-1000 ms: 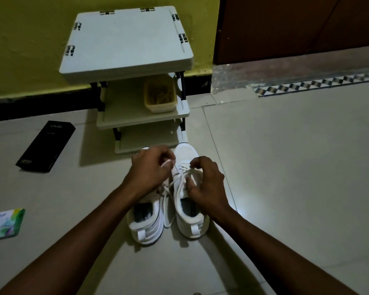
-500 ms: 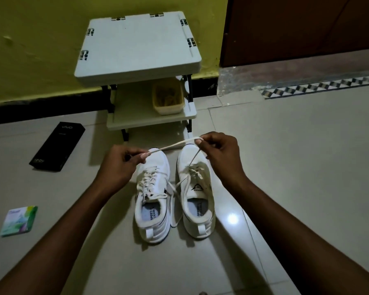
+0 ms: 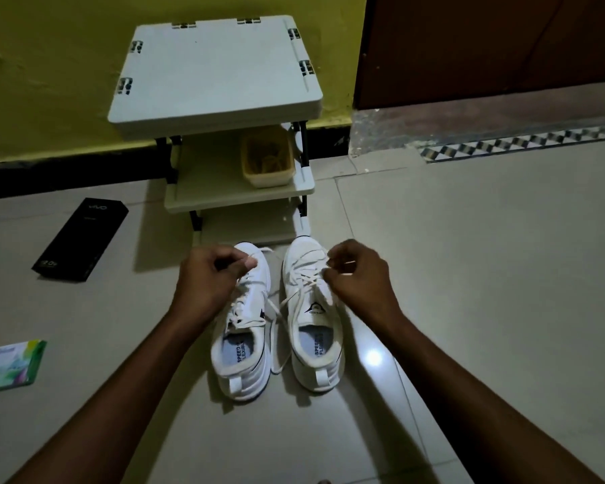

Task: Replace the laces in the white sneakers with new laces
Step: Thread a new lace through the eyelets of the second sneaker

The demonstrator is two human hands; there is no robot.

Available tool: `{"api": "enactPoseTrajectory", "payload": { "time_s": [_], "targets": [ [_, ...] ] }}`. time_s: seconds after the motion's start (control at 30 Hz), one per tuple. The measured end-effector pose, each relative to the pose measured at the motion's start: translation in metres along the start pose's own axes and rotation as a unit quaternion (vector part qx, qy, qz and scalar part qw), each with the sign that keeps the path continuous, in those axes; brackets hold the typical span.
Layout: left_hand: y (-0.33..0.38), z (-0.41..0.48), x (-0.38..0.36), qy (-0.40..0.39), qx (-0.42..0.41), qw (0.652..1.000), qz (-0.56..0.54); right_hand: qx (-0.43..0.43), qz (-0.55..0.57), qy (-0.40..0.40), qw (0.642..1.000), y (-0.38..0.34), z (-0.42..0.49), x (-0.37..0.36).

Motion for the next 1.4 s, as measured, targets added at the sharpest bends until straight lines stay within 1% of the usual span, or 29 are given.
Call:
{"api": "enactPoseTrajectory", "payload": {
  "time_s": [0.1,0.13,0.2,0.3,0.43,0.5,0.6,0.7,0.83,0.93,1.17,1.4],
  "targets": [
    [0.009,-0.005,-0.029,-0.049,0.035,0.996,-0.059,0.061,-0.108,-0.092,0.988,-0.004,-0.014,-0.017],
    [0.010,-0.007,-0.039,-0.066,0.052,0.993,-0.083,0.077,-0.130,-0.108,0.983,-0.004,-0.016,-0.021],
    [0.010,-0.012,-0.060,-0.094,0.094,0.981,-0.139,0.092,-0.142,-0.100,0.980,-0.003,-0.018,-0.021],
    [0.004,-0.018,-0.085,-0.102,0.139,0.975,-0.140,0.069,-0.084,-0.053,0.993,0.006,-0.021,-0.014],
    [-0.007,-0.015,-0.093,-0.083,0.140,0.984,-0.078,0.001,0.021,-0.006,1.000,0.027,-0.026,-0.006],
    [-0.008,-0.015,-0.094,-0.077,0.129,0.988,-0.044,-0.039,0.077,0.007,0.996,0.039,-0.027,-0.004],
    [-0.009,-0.017,-0.097,-0.076,0.141,0.985,-0.057,-0.102,0.159,0.007,0.982,0.056,-0.029,-0.008],
    [-0.008,-0.017,-0.100,-0.075,0.145,0.985,-0.055,-0.122,0.206,0.002,0.971,0.060,-0.030,-0.009],
    [-0.003,-0.018,-0.103,-0.067,0.113,0.991,0.005,-0.131,0.226,0.002,0.965,0.061,-0.032,-0.010],
    [-0.003,-0.019,-0.105,-0.057,0.108,0.992,0.015,-0.133,0.232,-0.001,0.964,0.063,-0.032,-0.011],
    [0.002,-0.022,-0.100,0.017,0.068,0.996,0.052,-0.120,0.219,-0.006,0.968,0.061,-0.030,-0.012],
    [-0.013,-0.025,-0.101,0.050,0.113,0.992,0.020,-0.114,0.232,-0.011,0.966,0.061,-0.031,-0.013]
  ]
}}
Point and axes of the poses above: each hand's wrist, its own z-axis towards the middle knuckle, its own x-axis out of the back of the hand, y = z × x, the point moved 8 cm from there along z, towards the middle knuckle, and after that the axes turned 8 degrees about x, right-handed, at the moved point
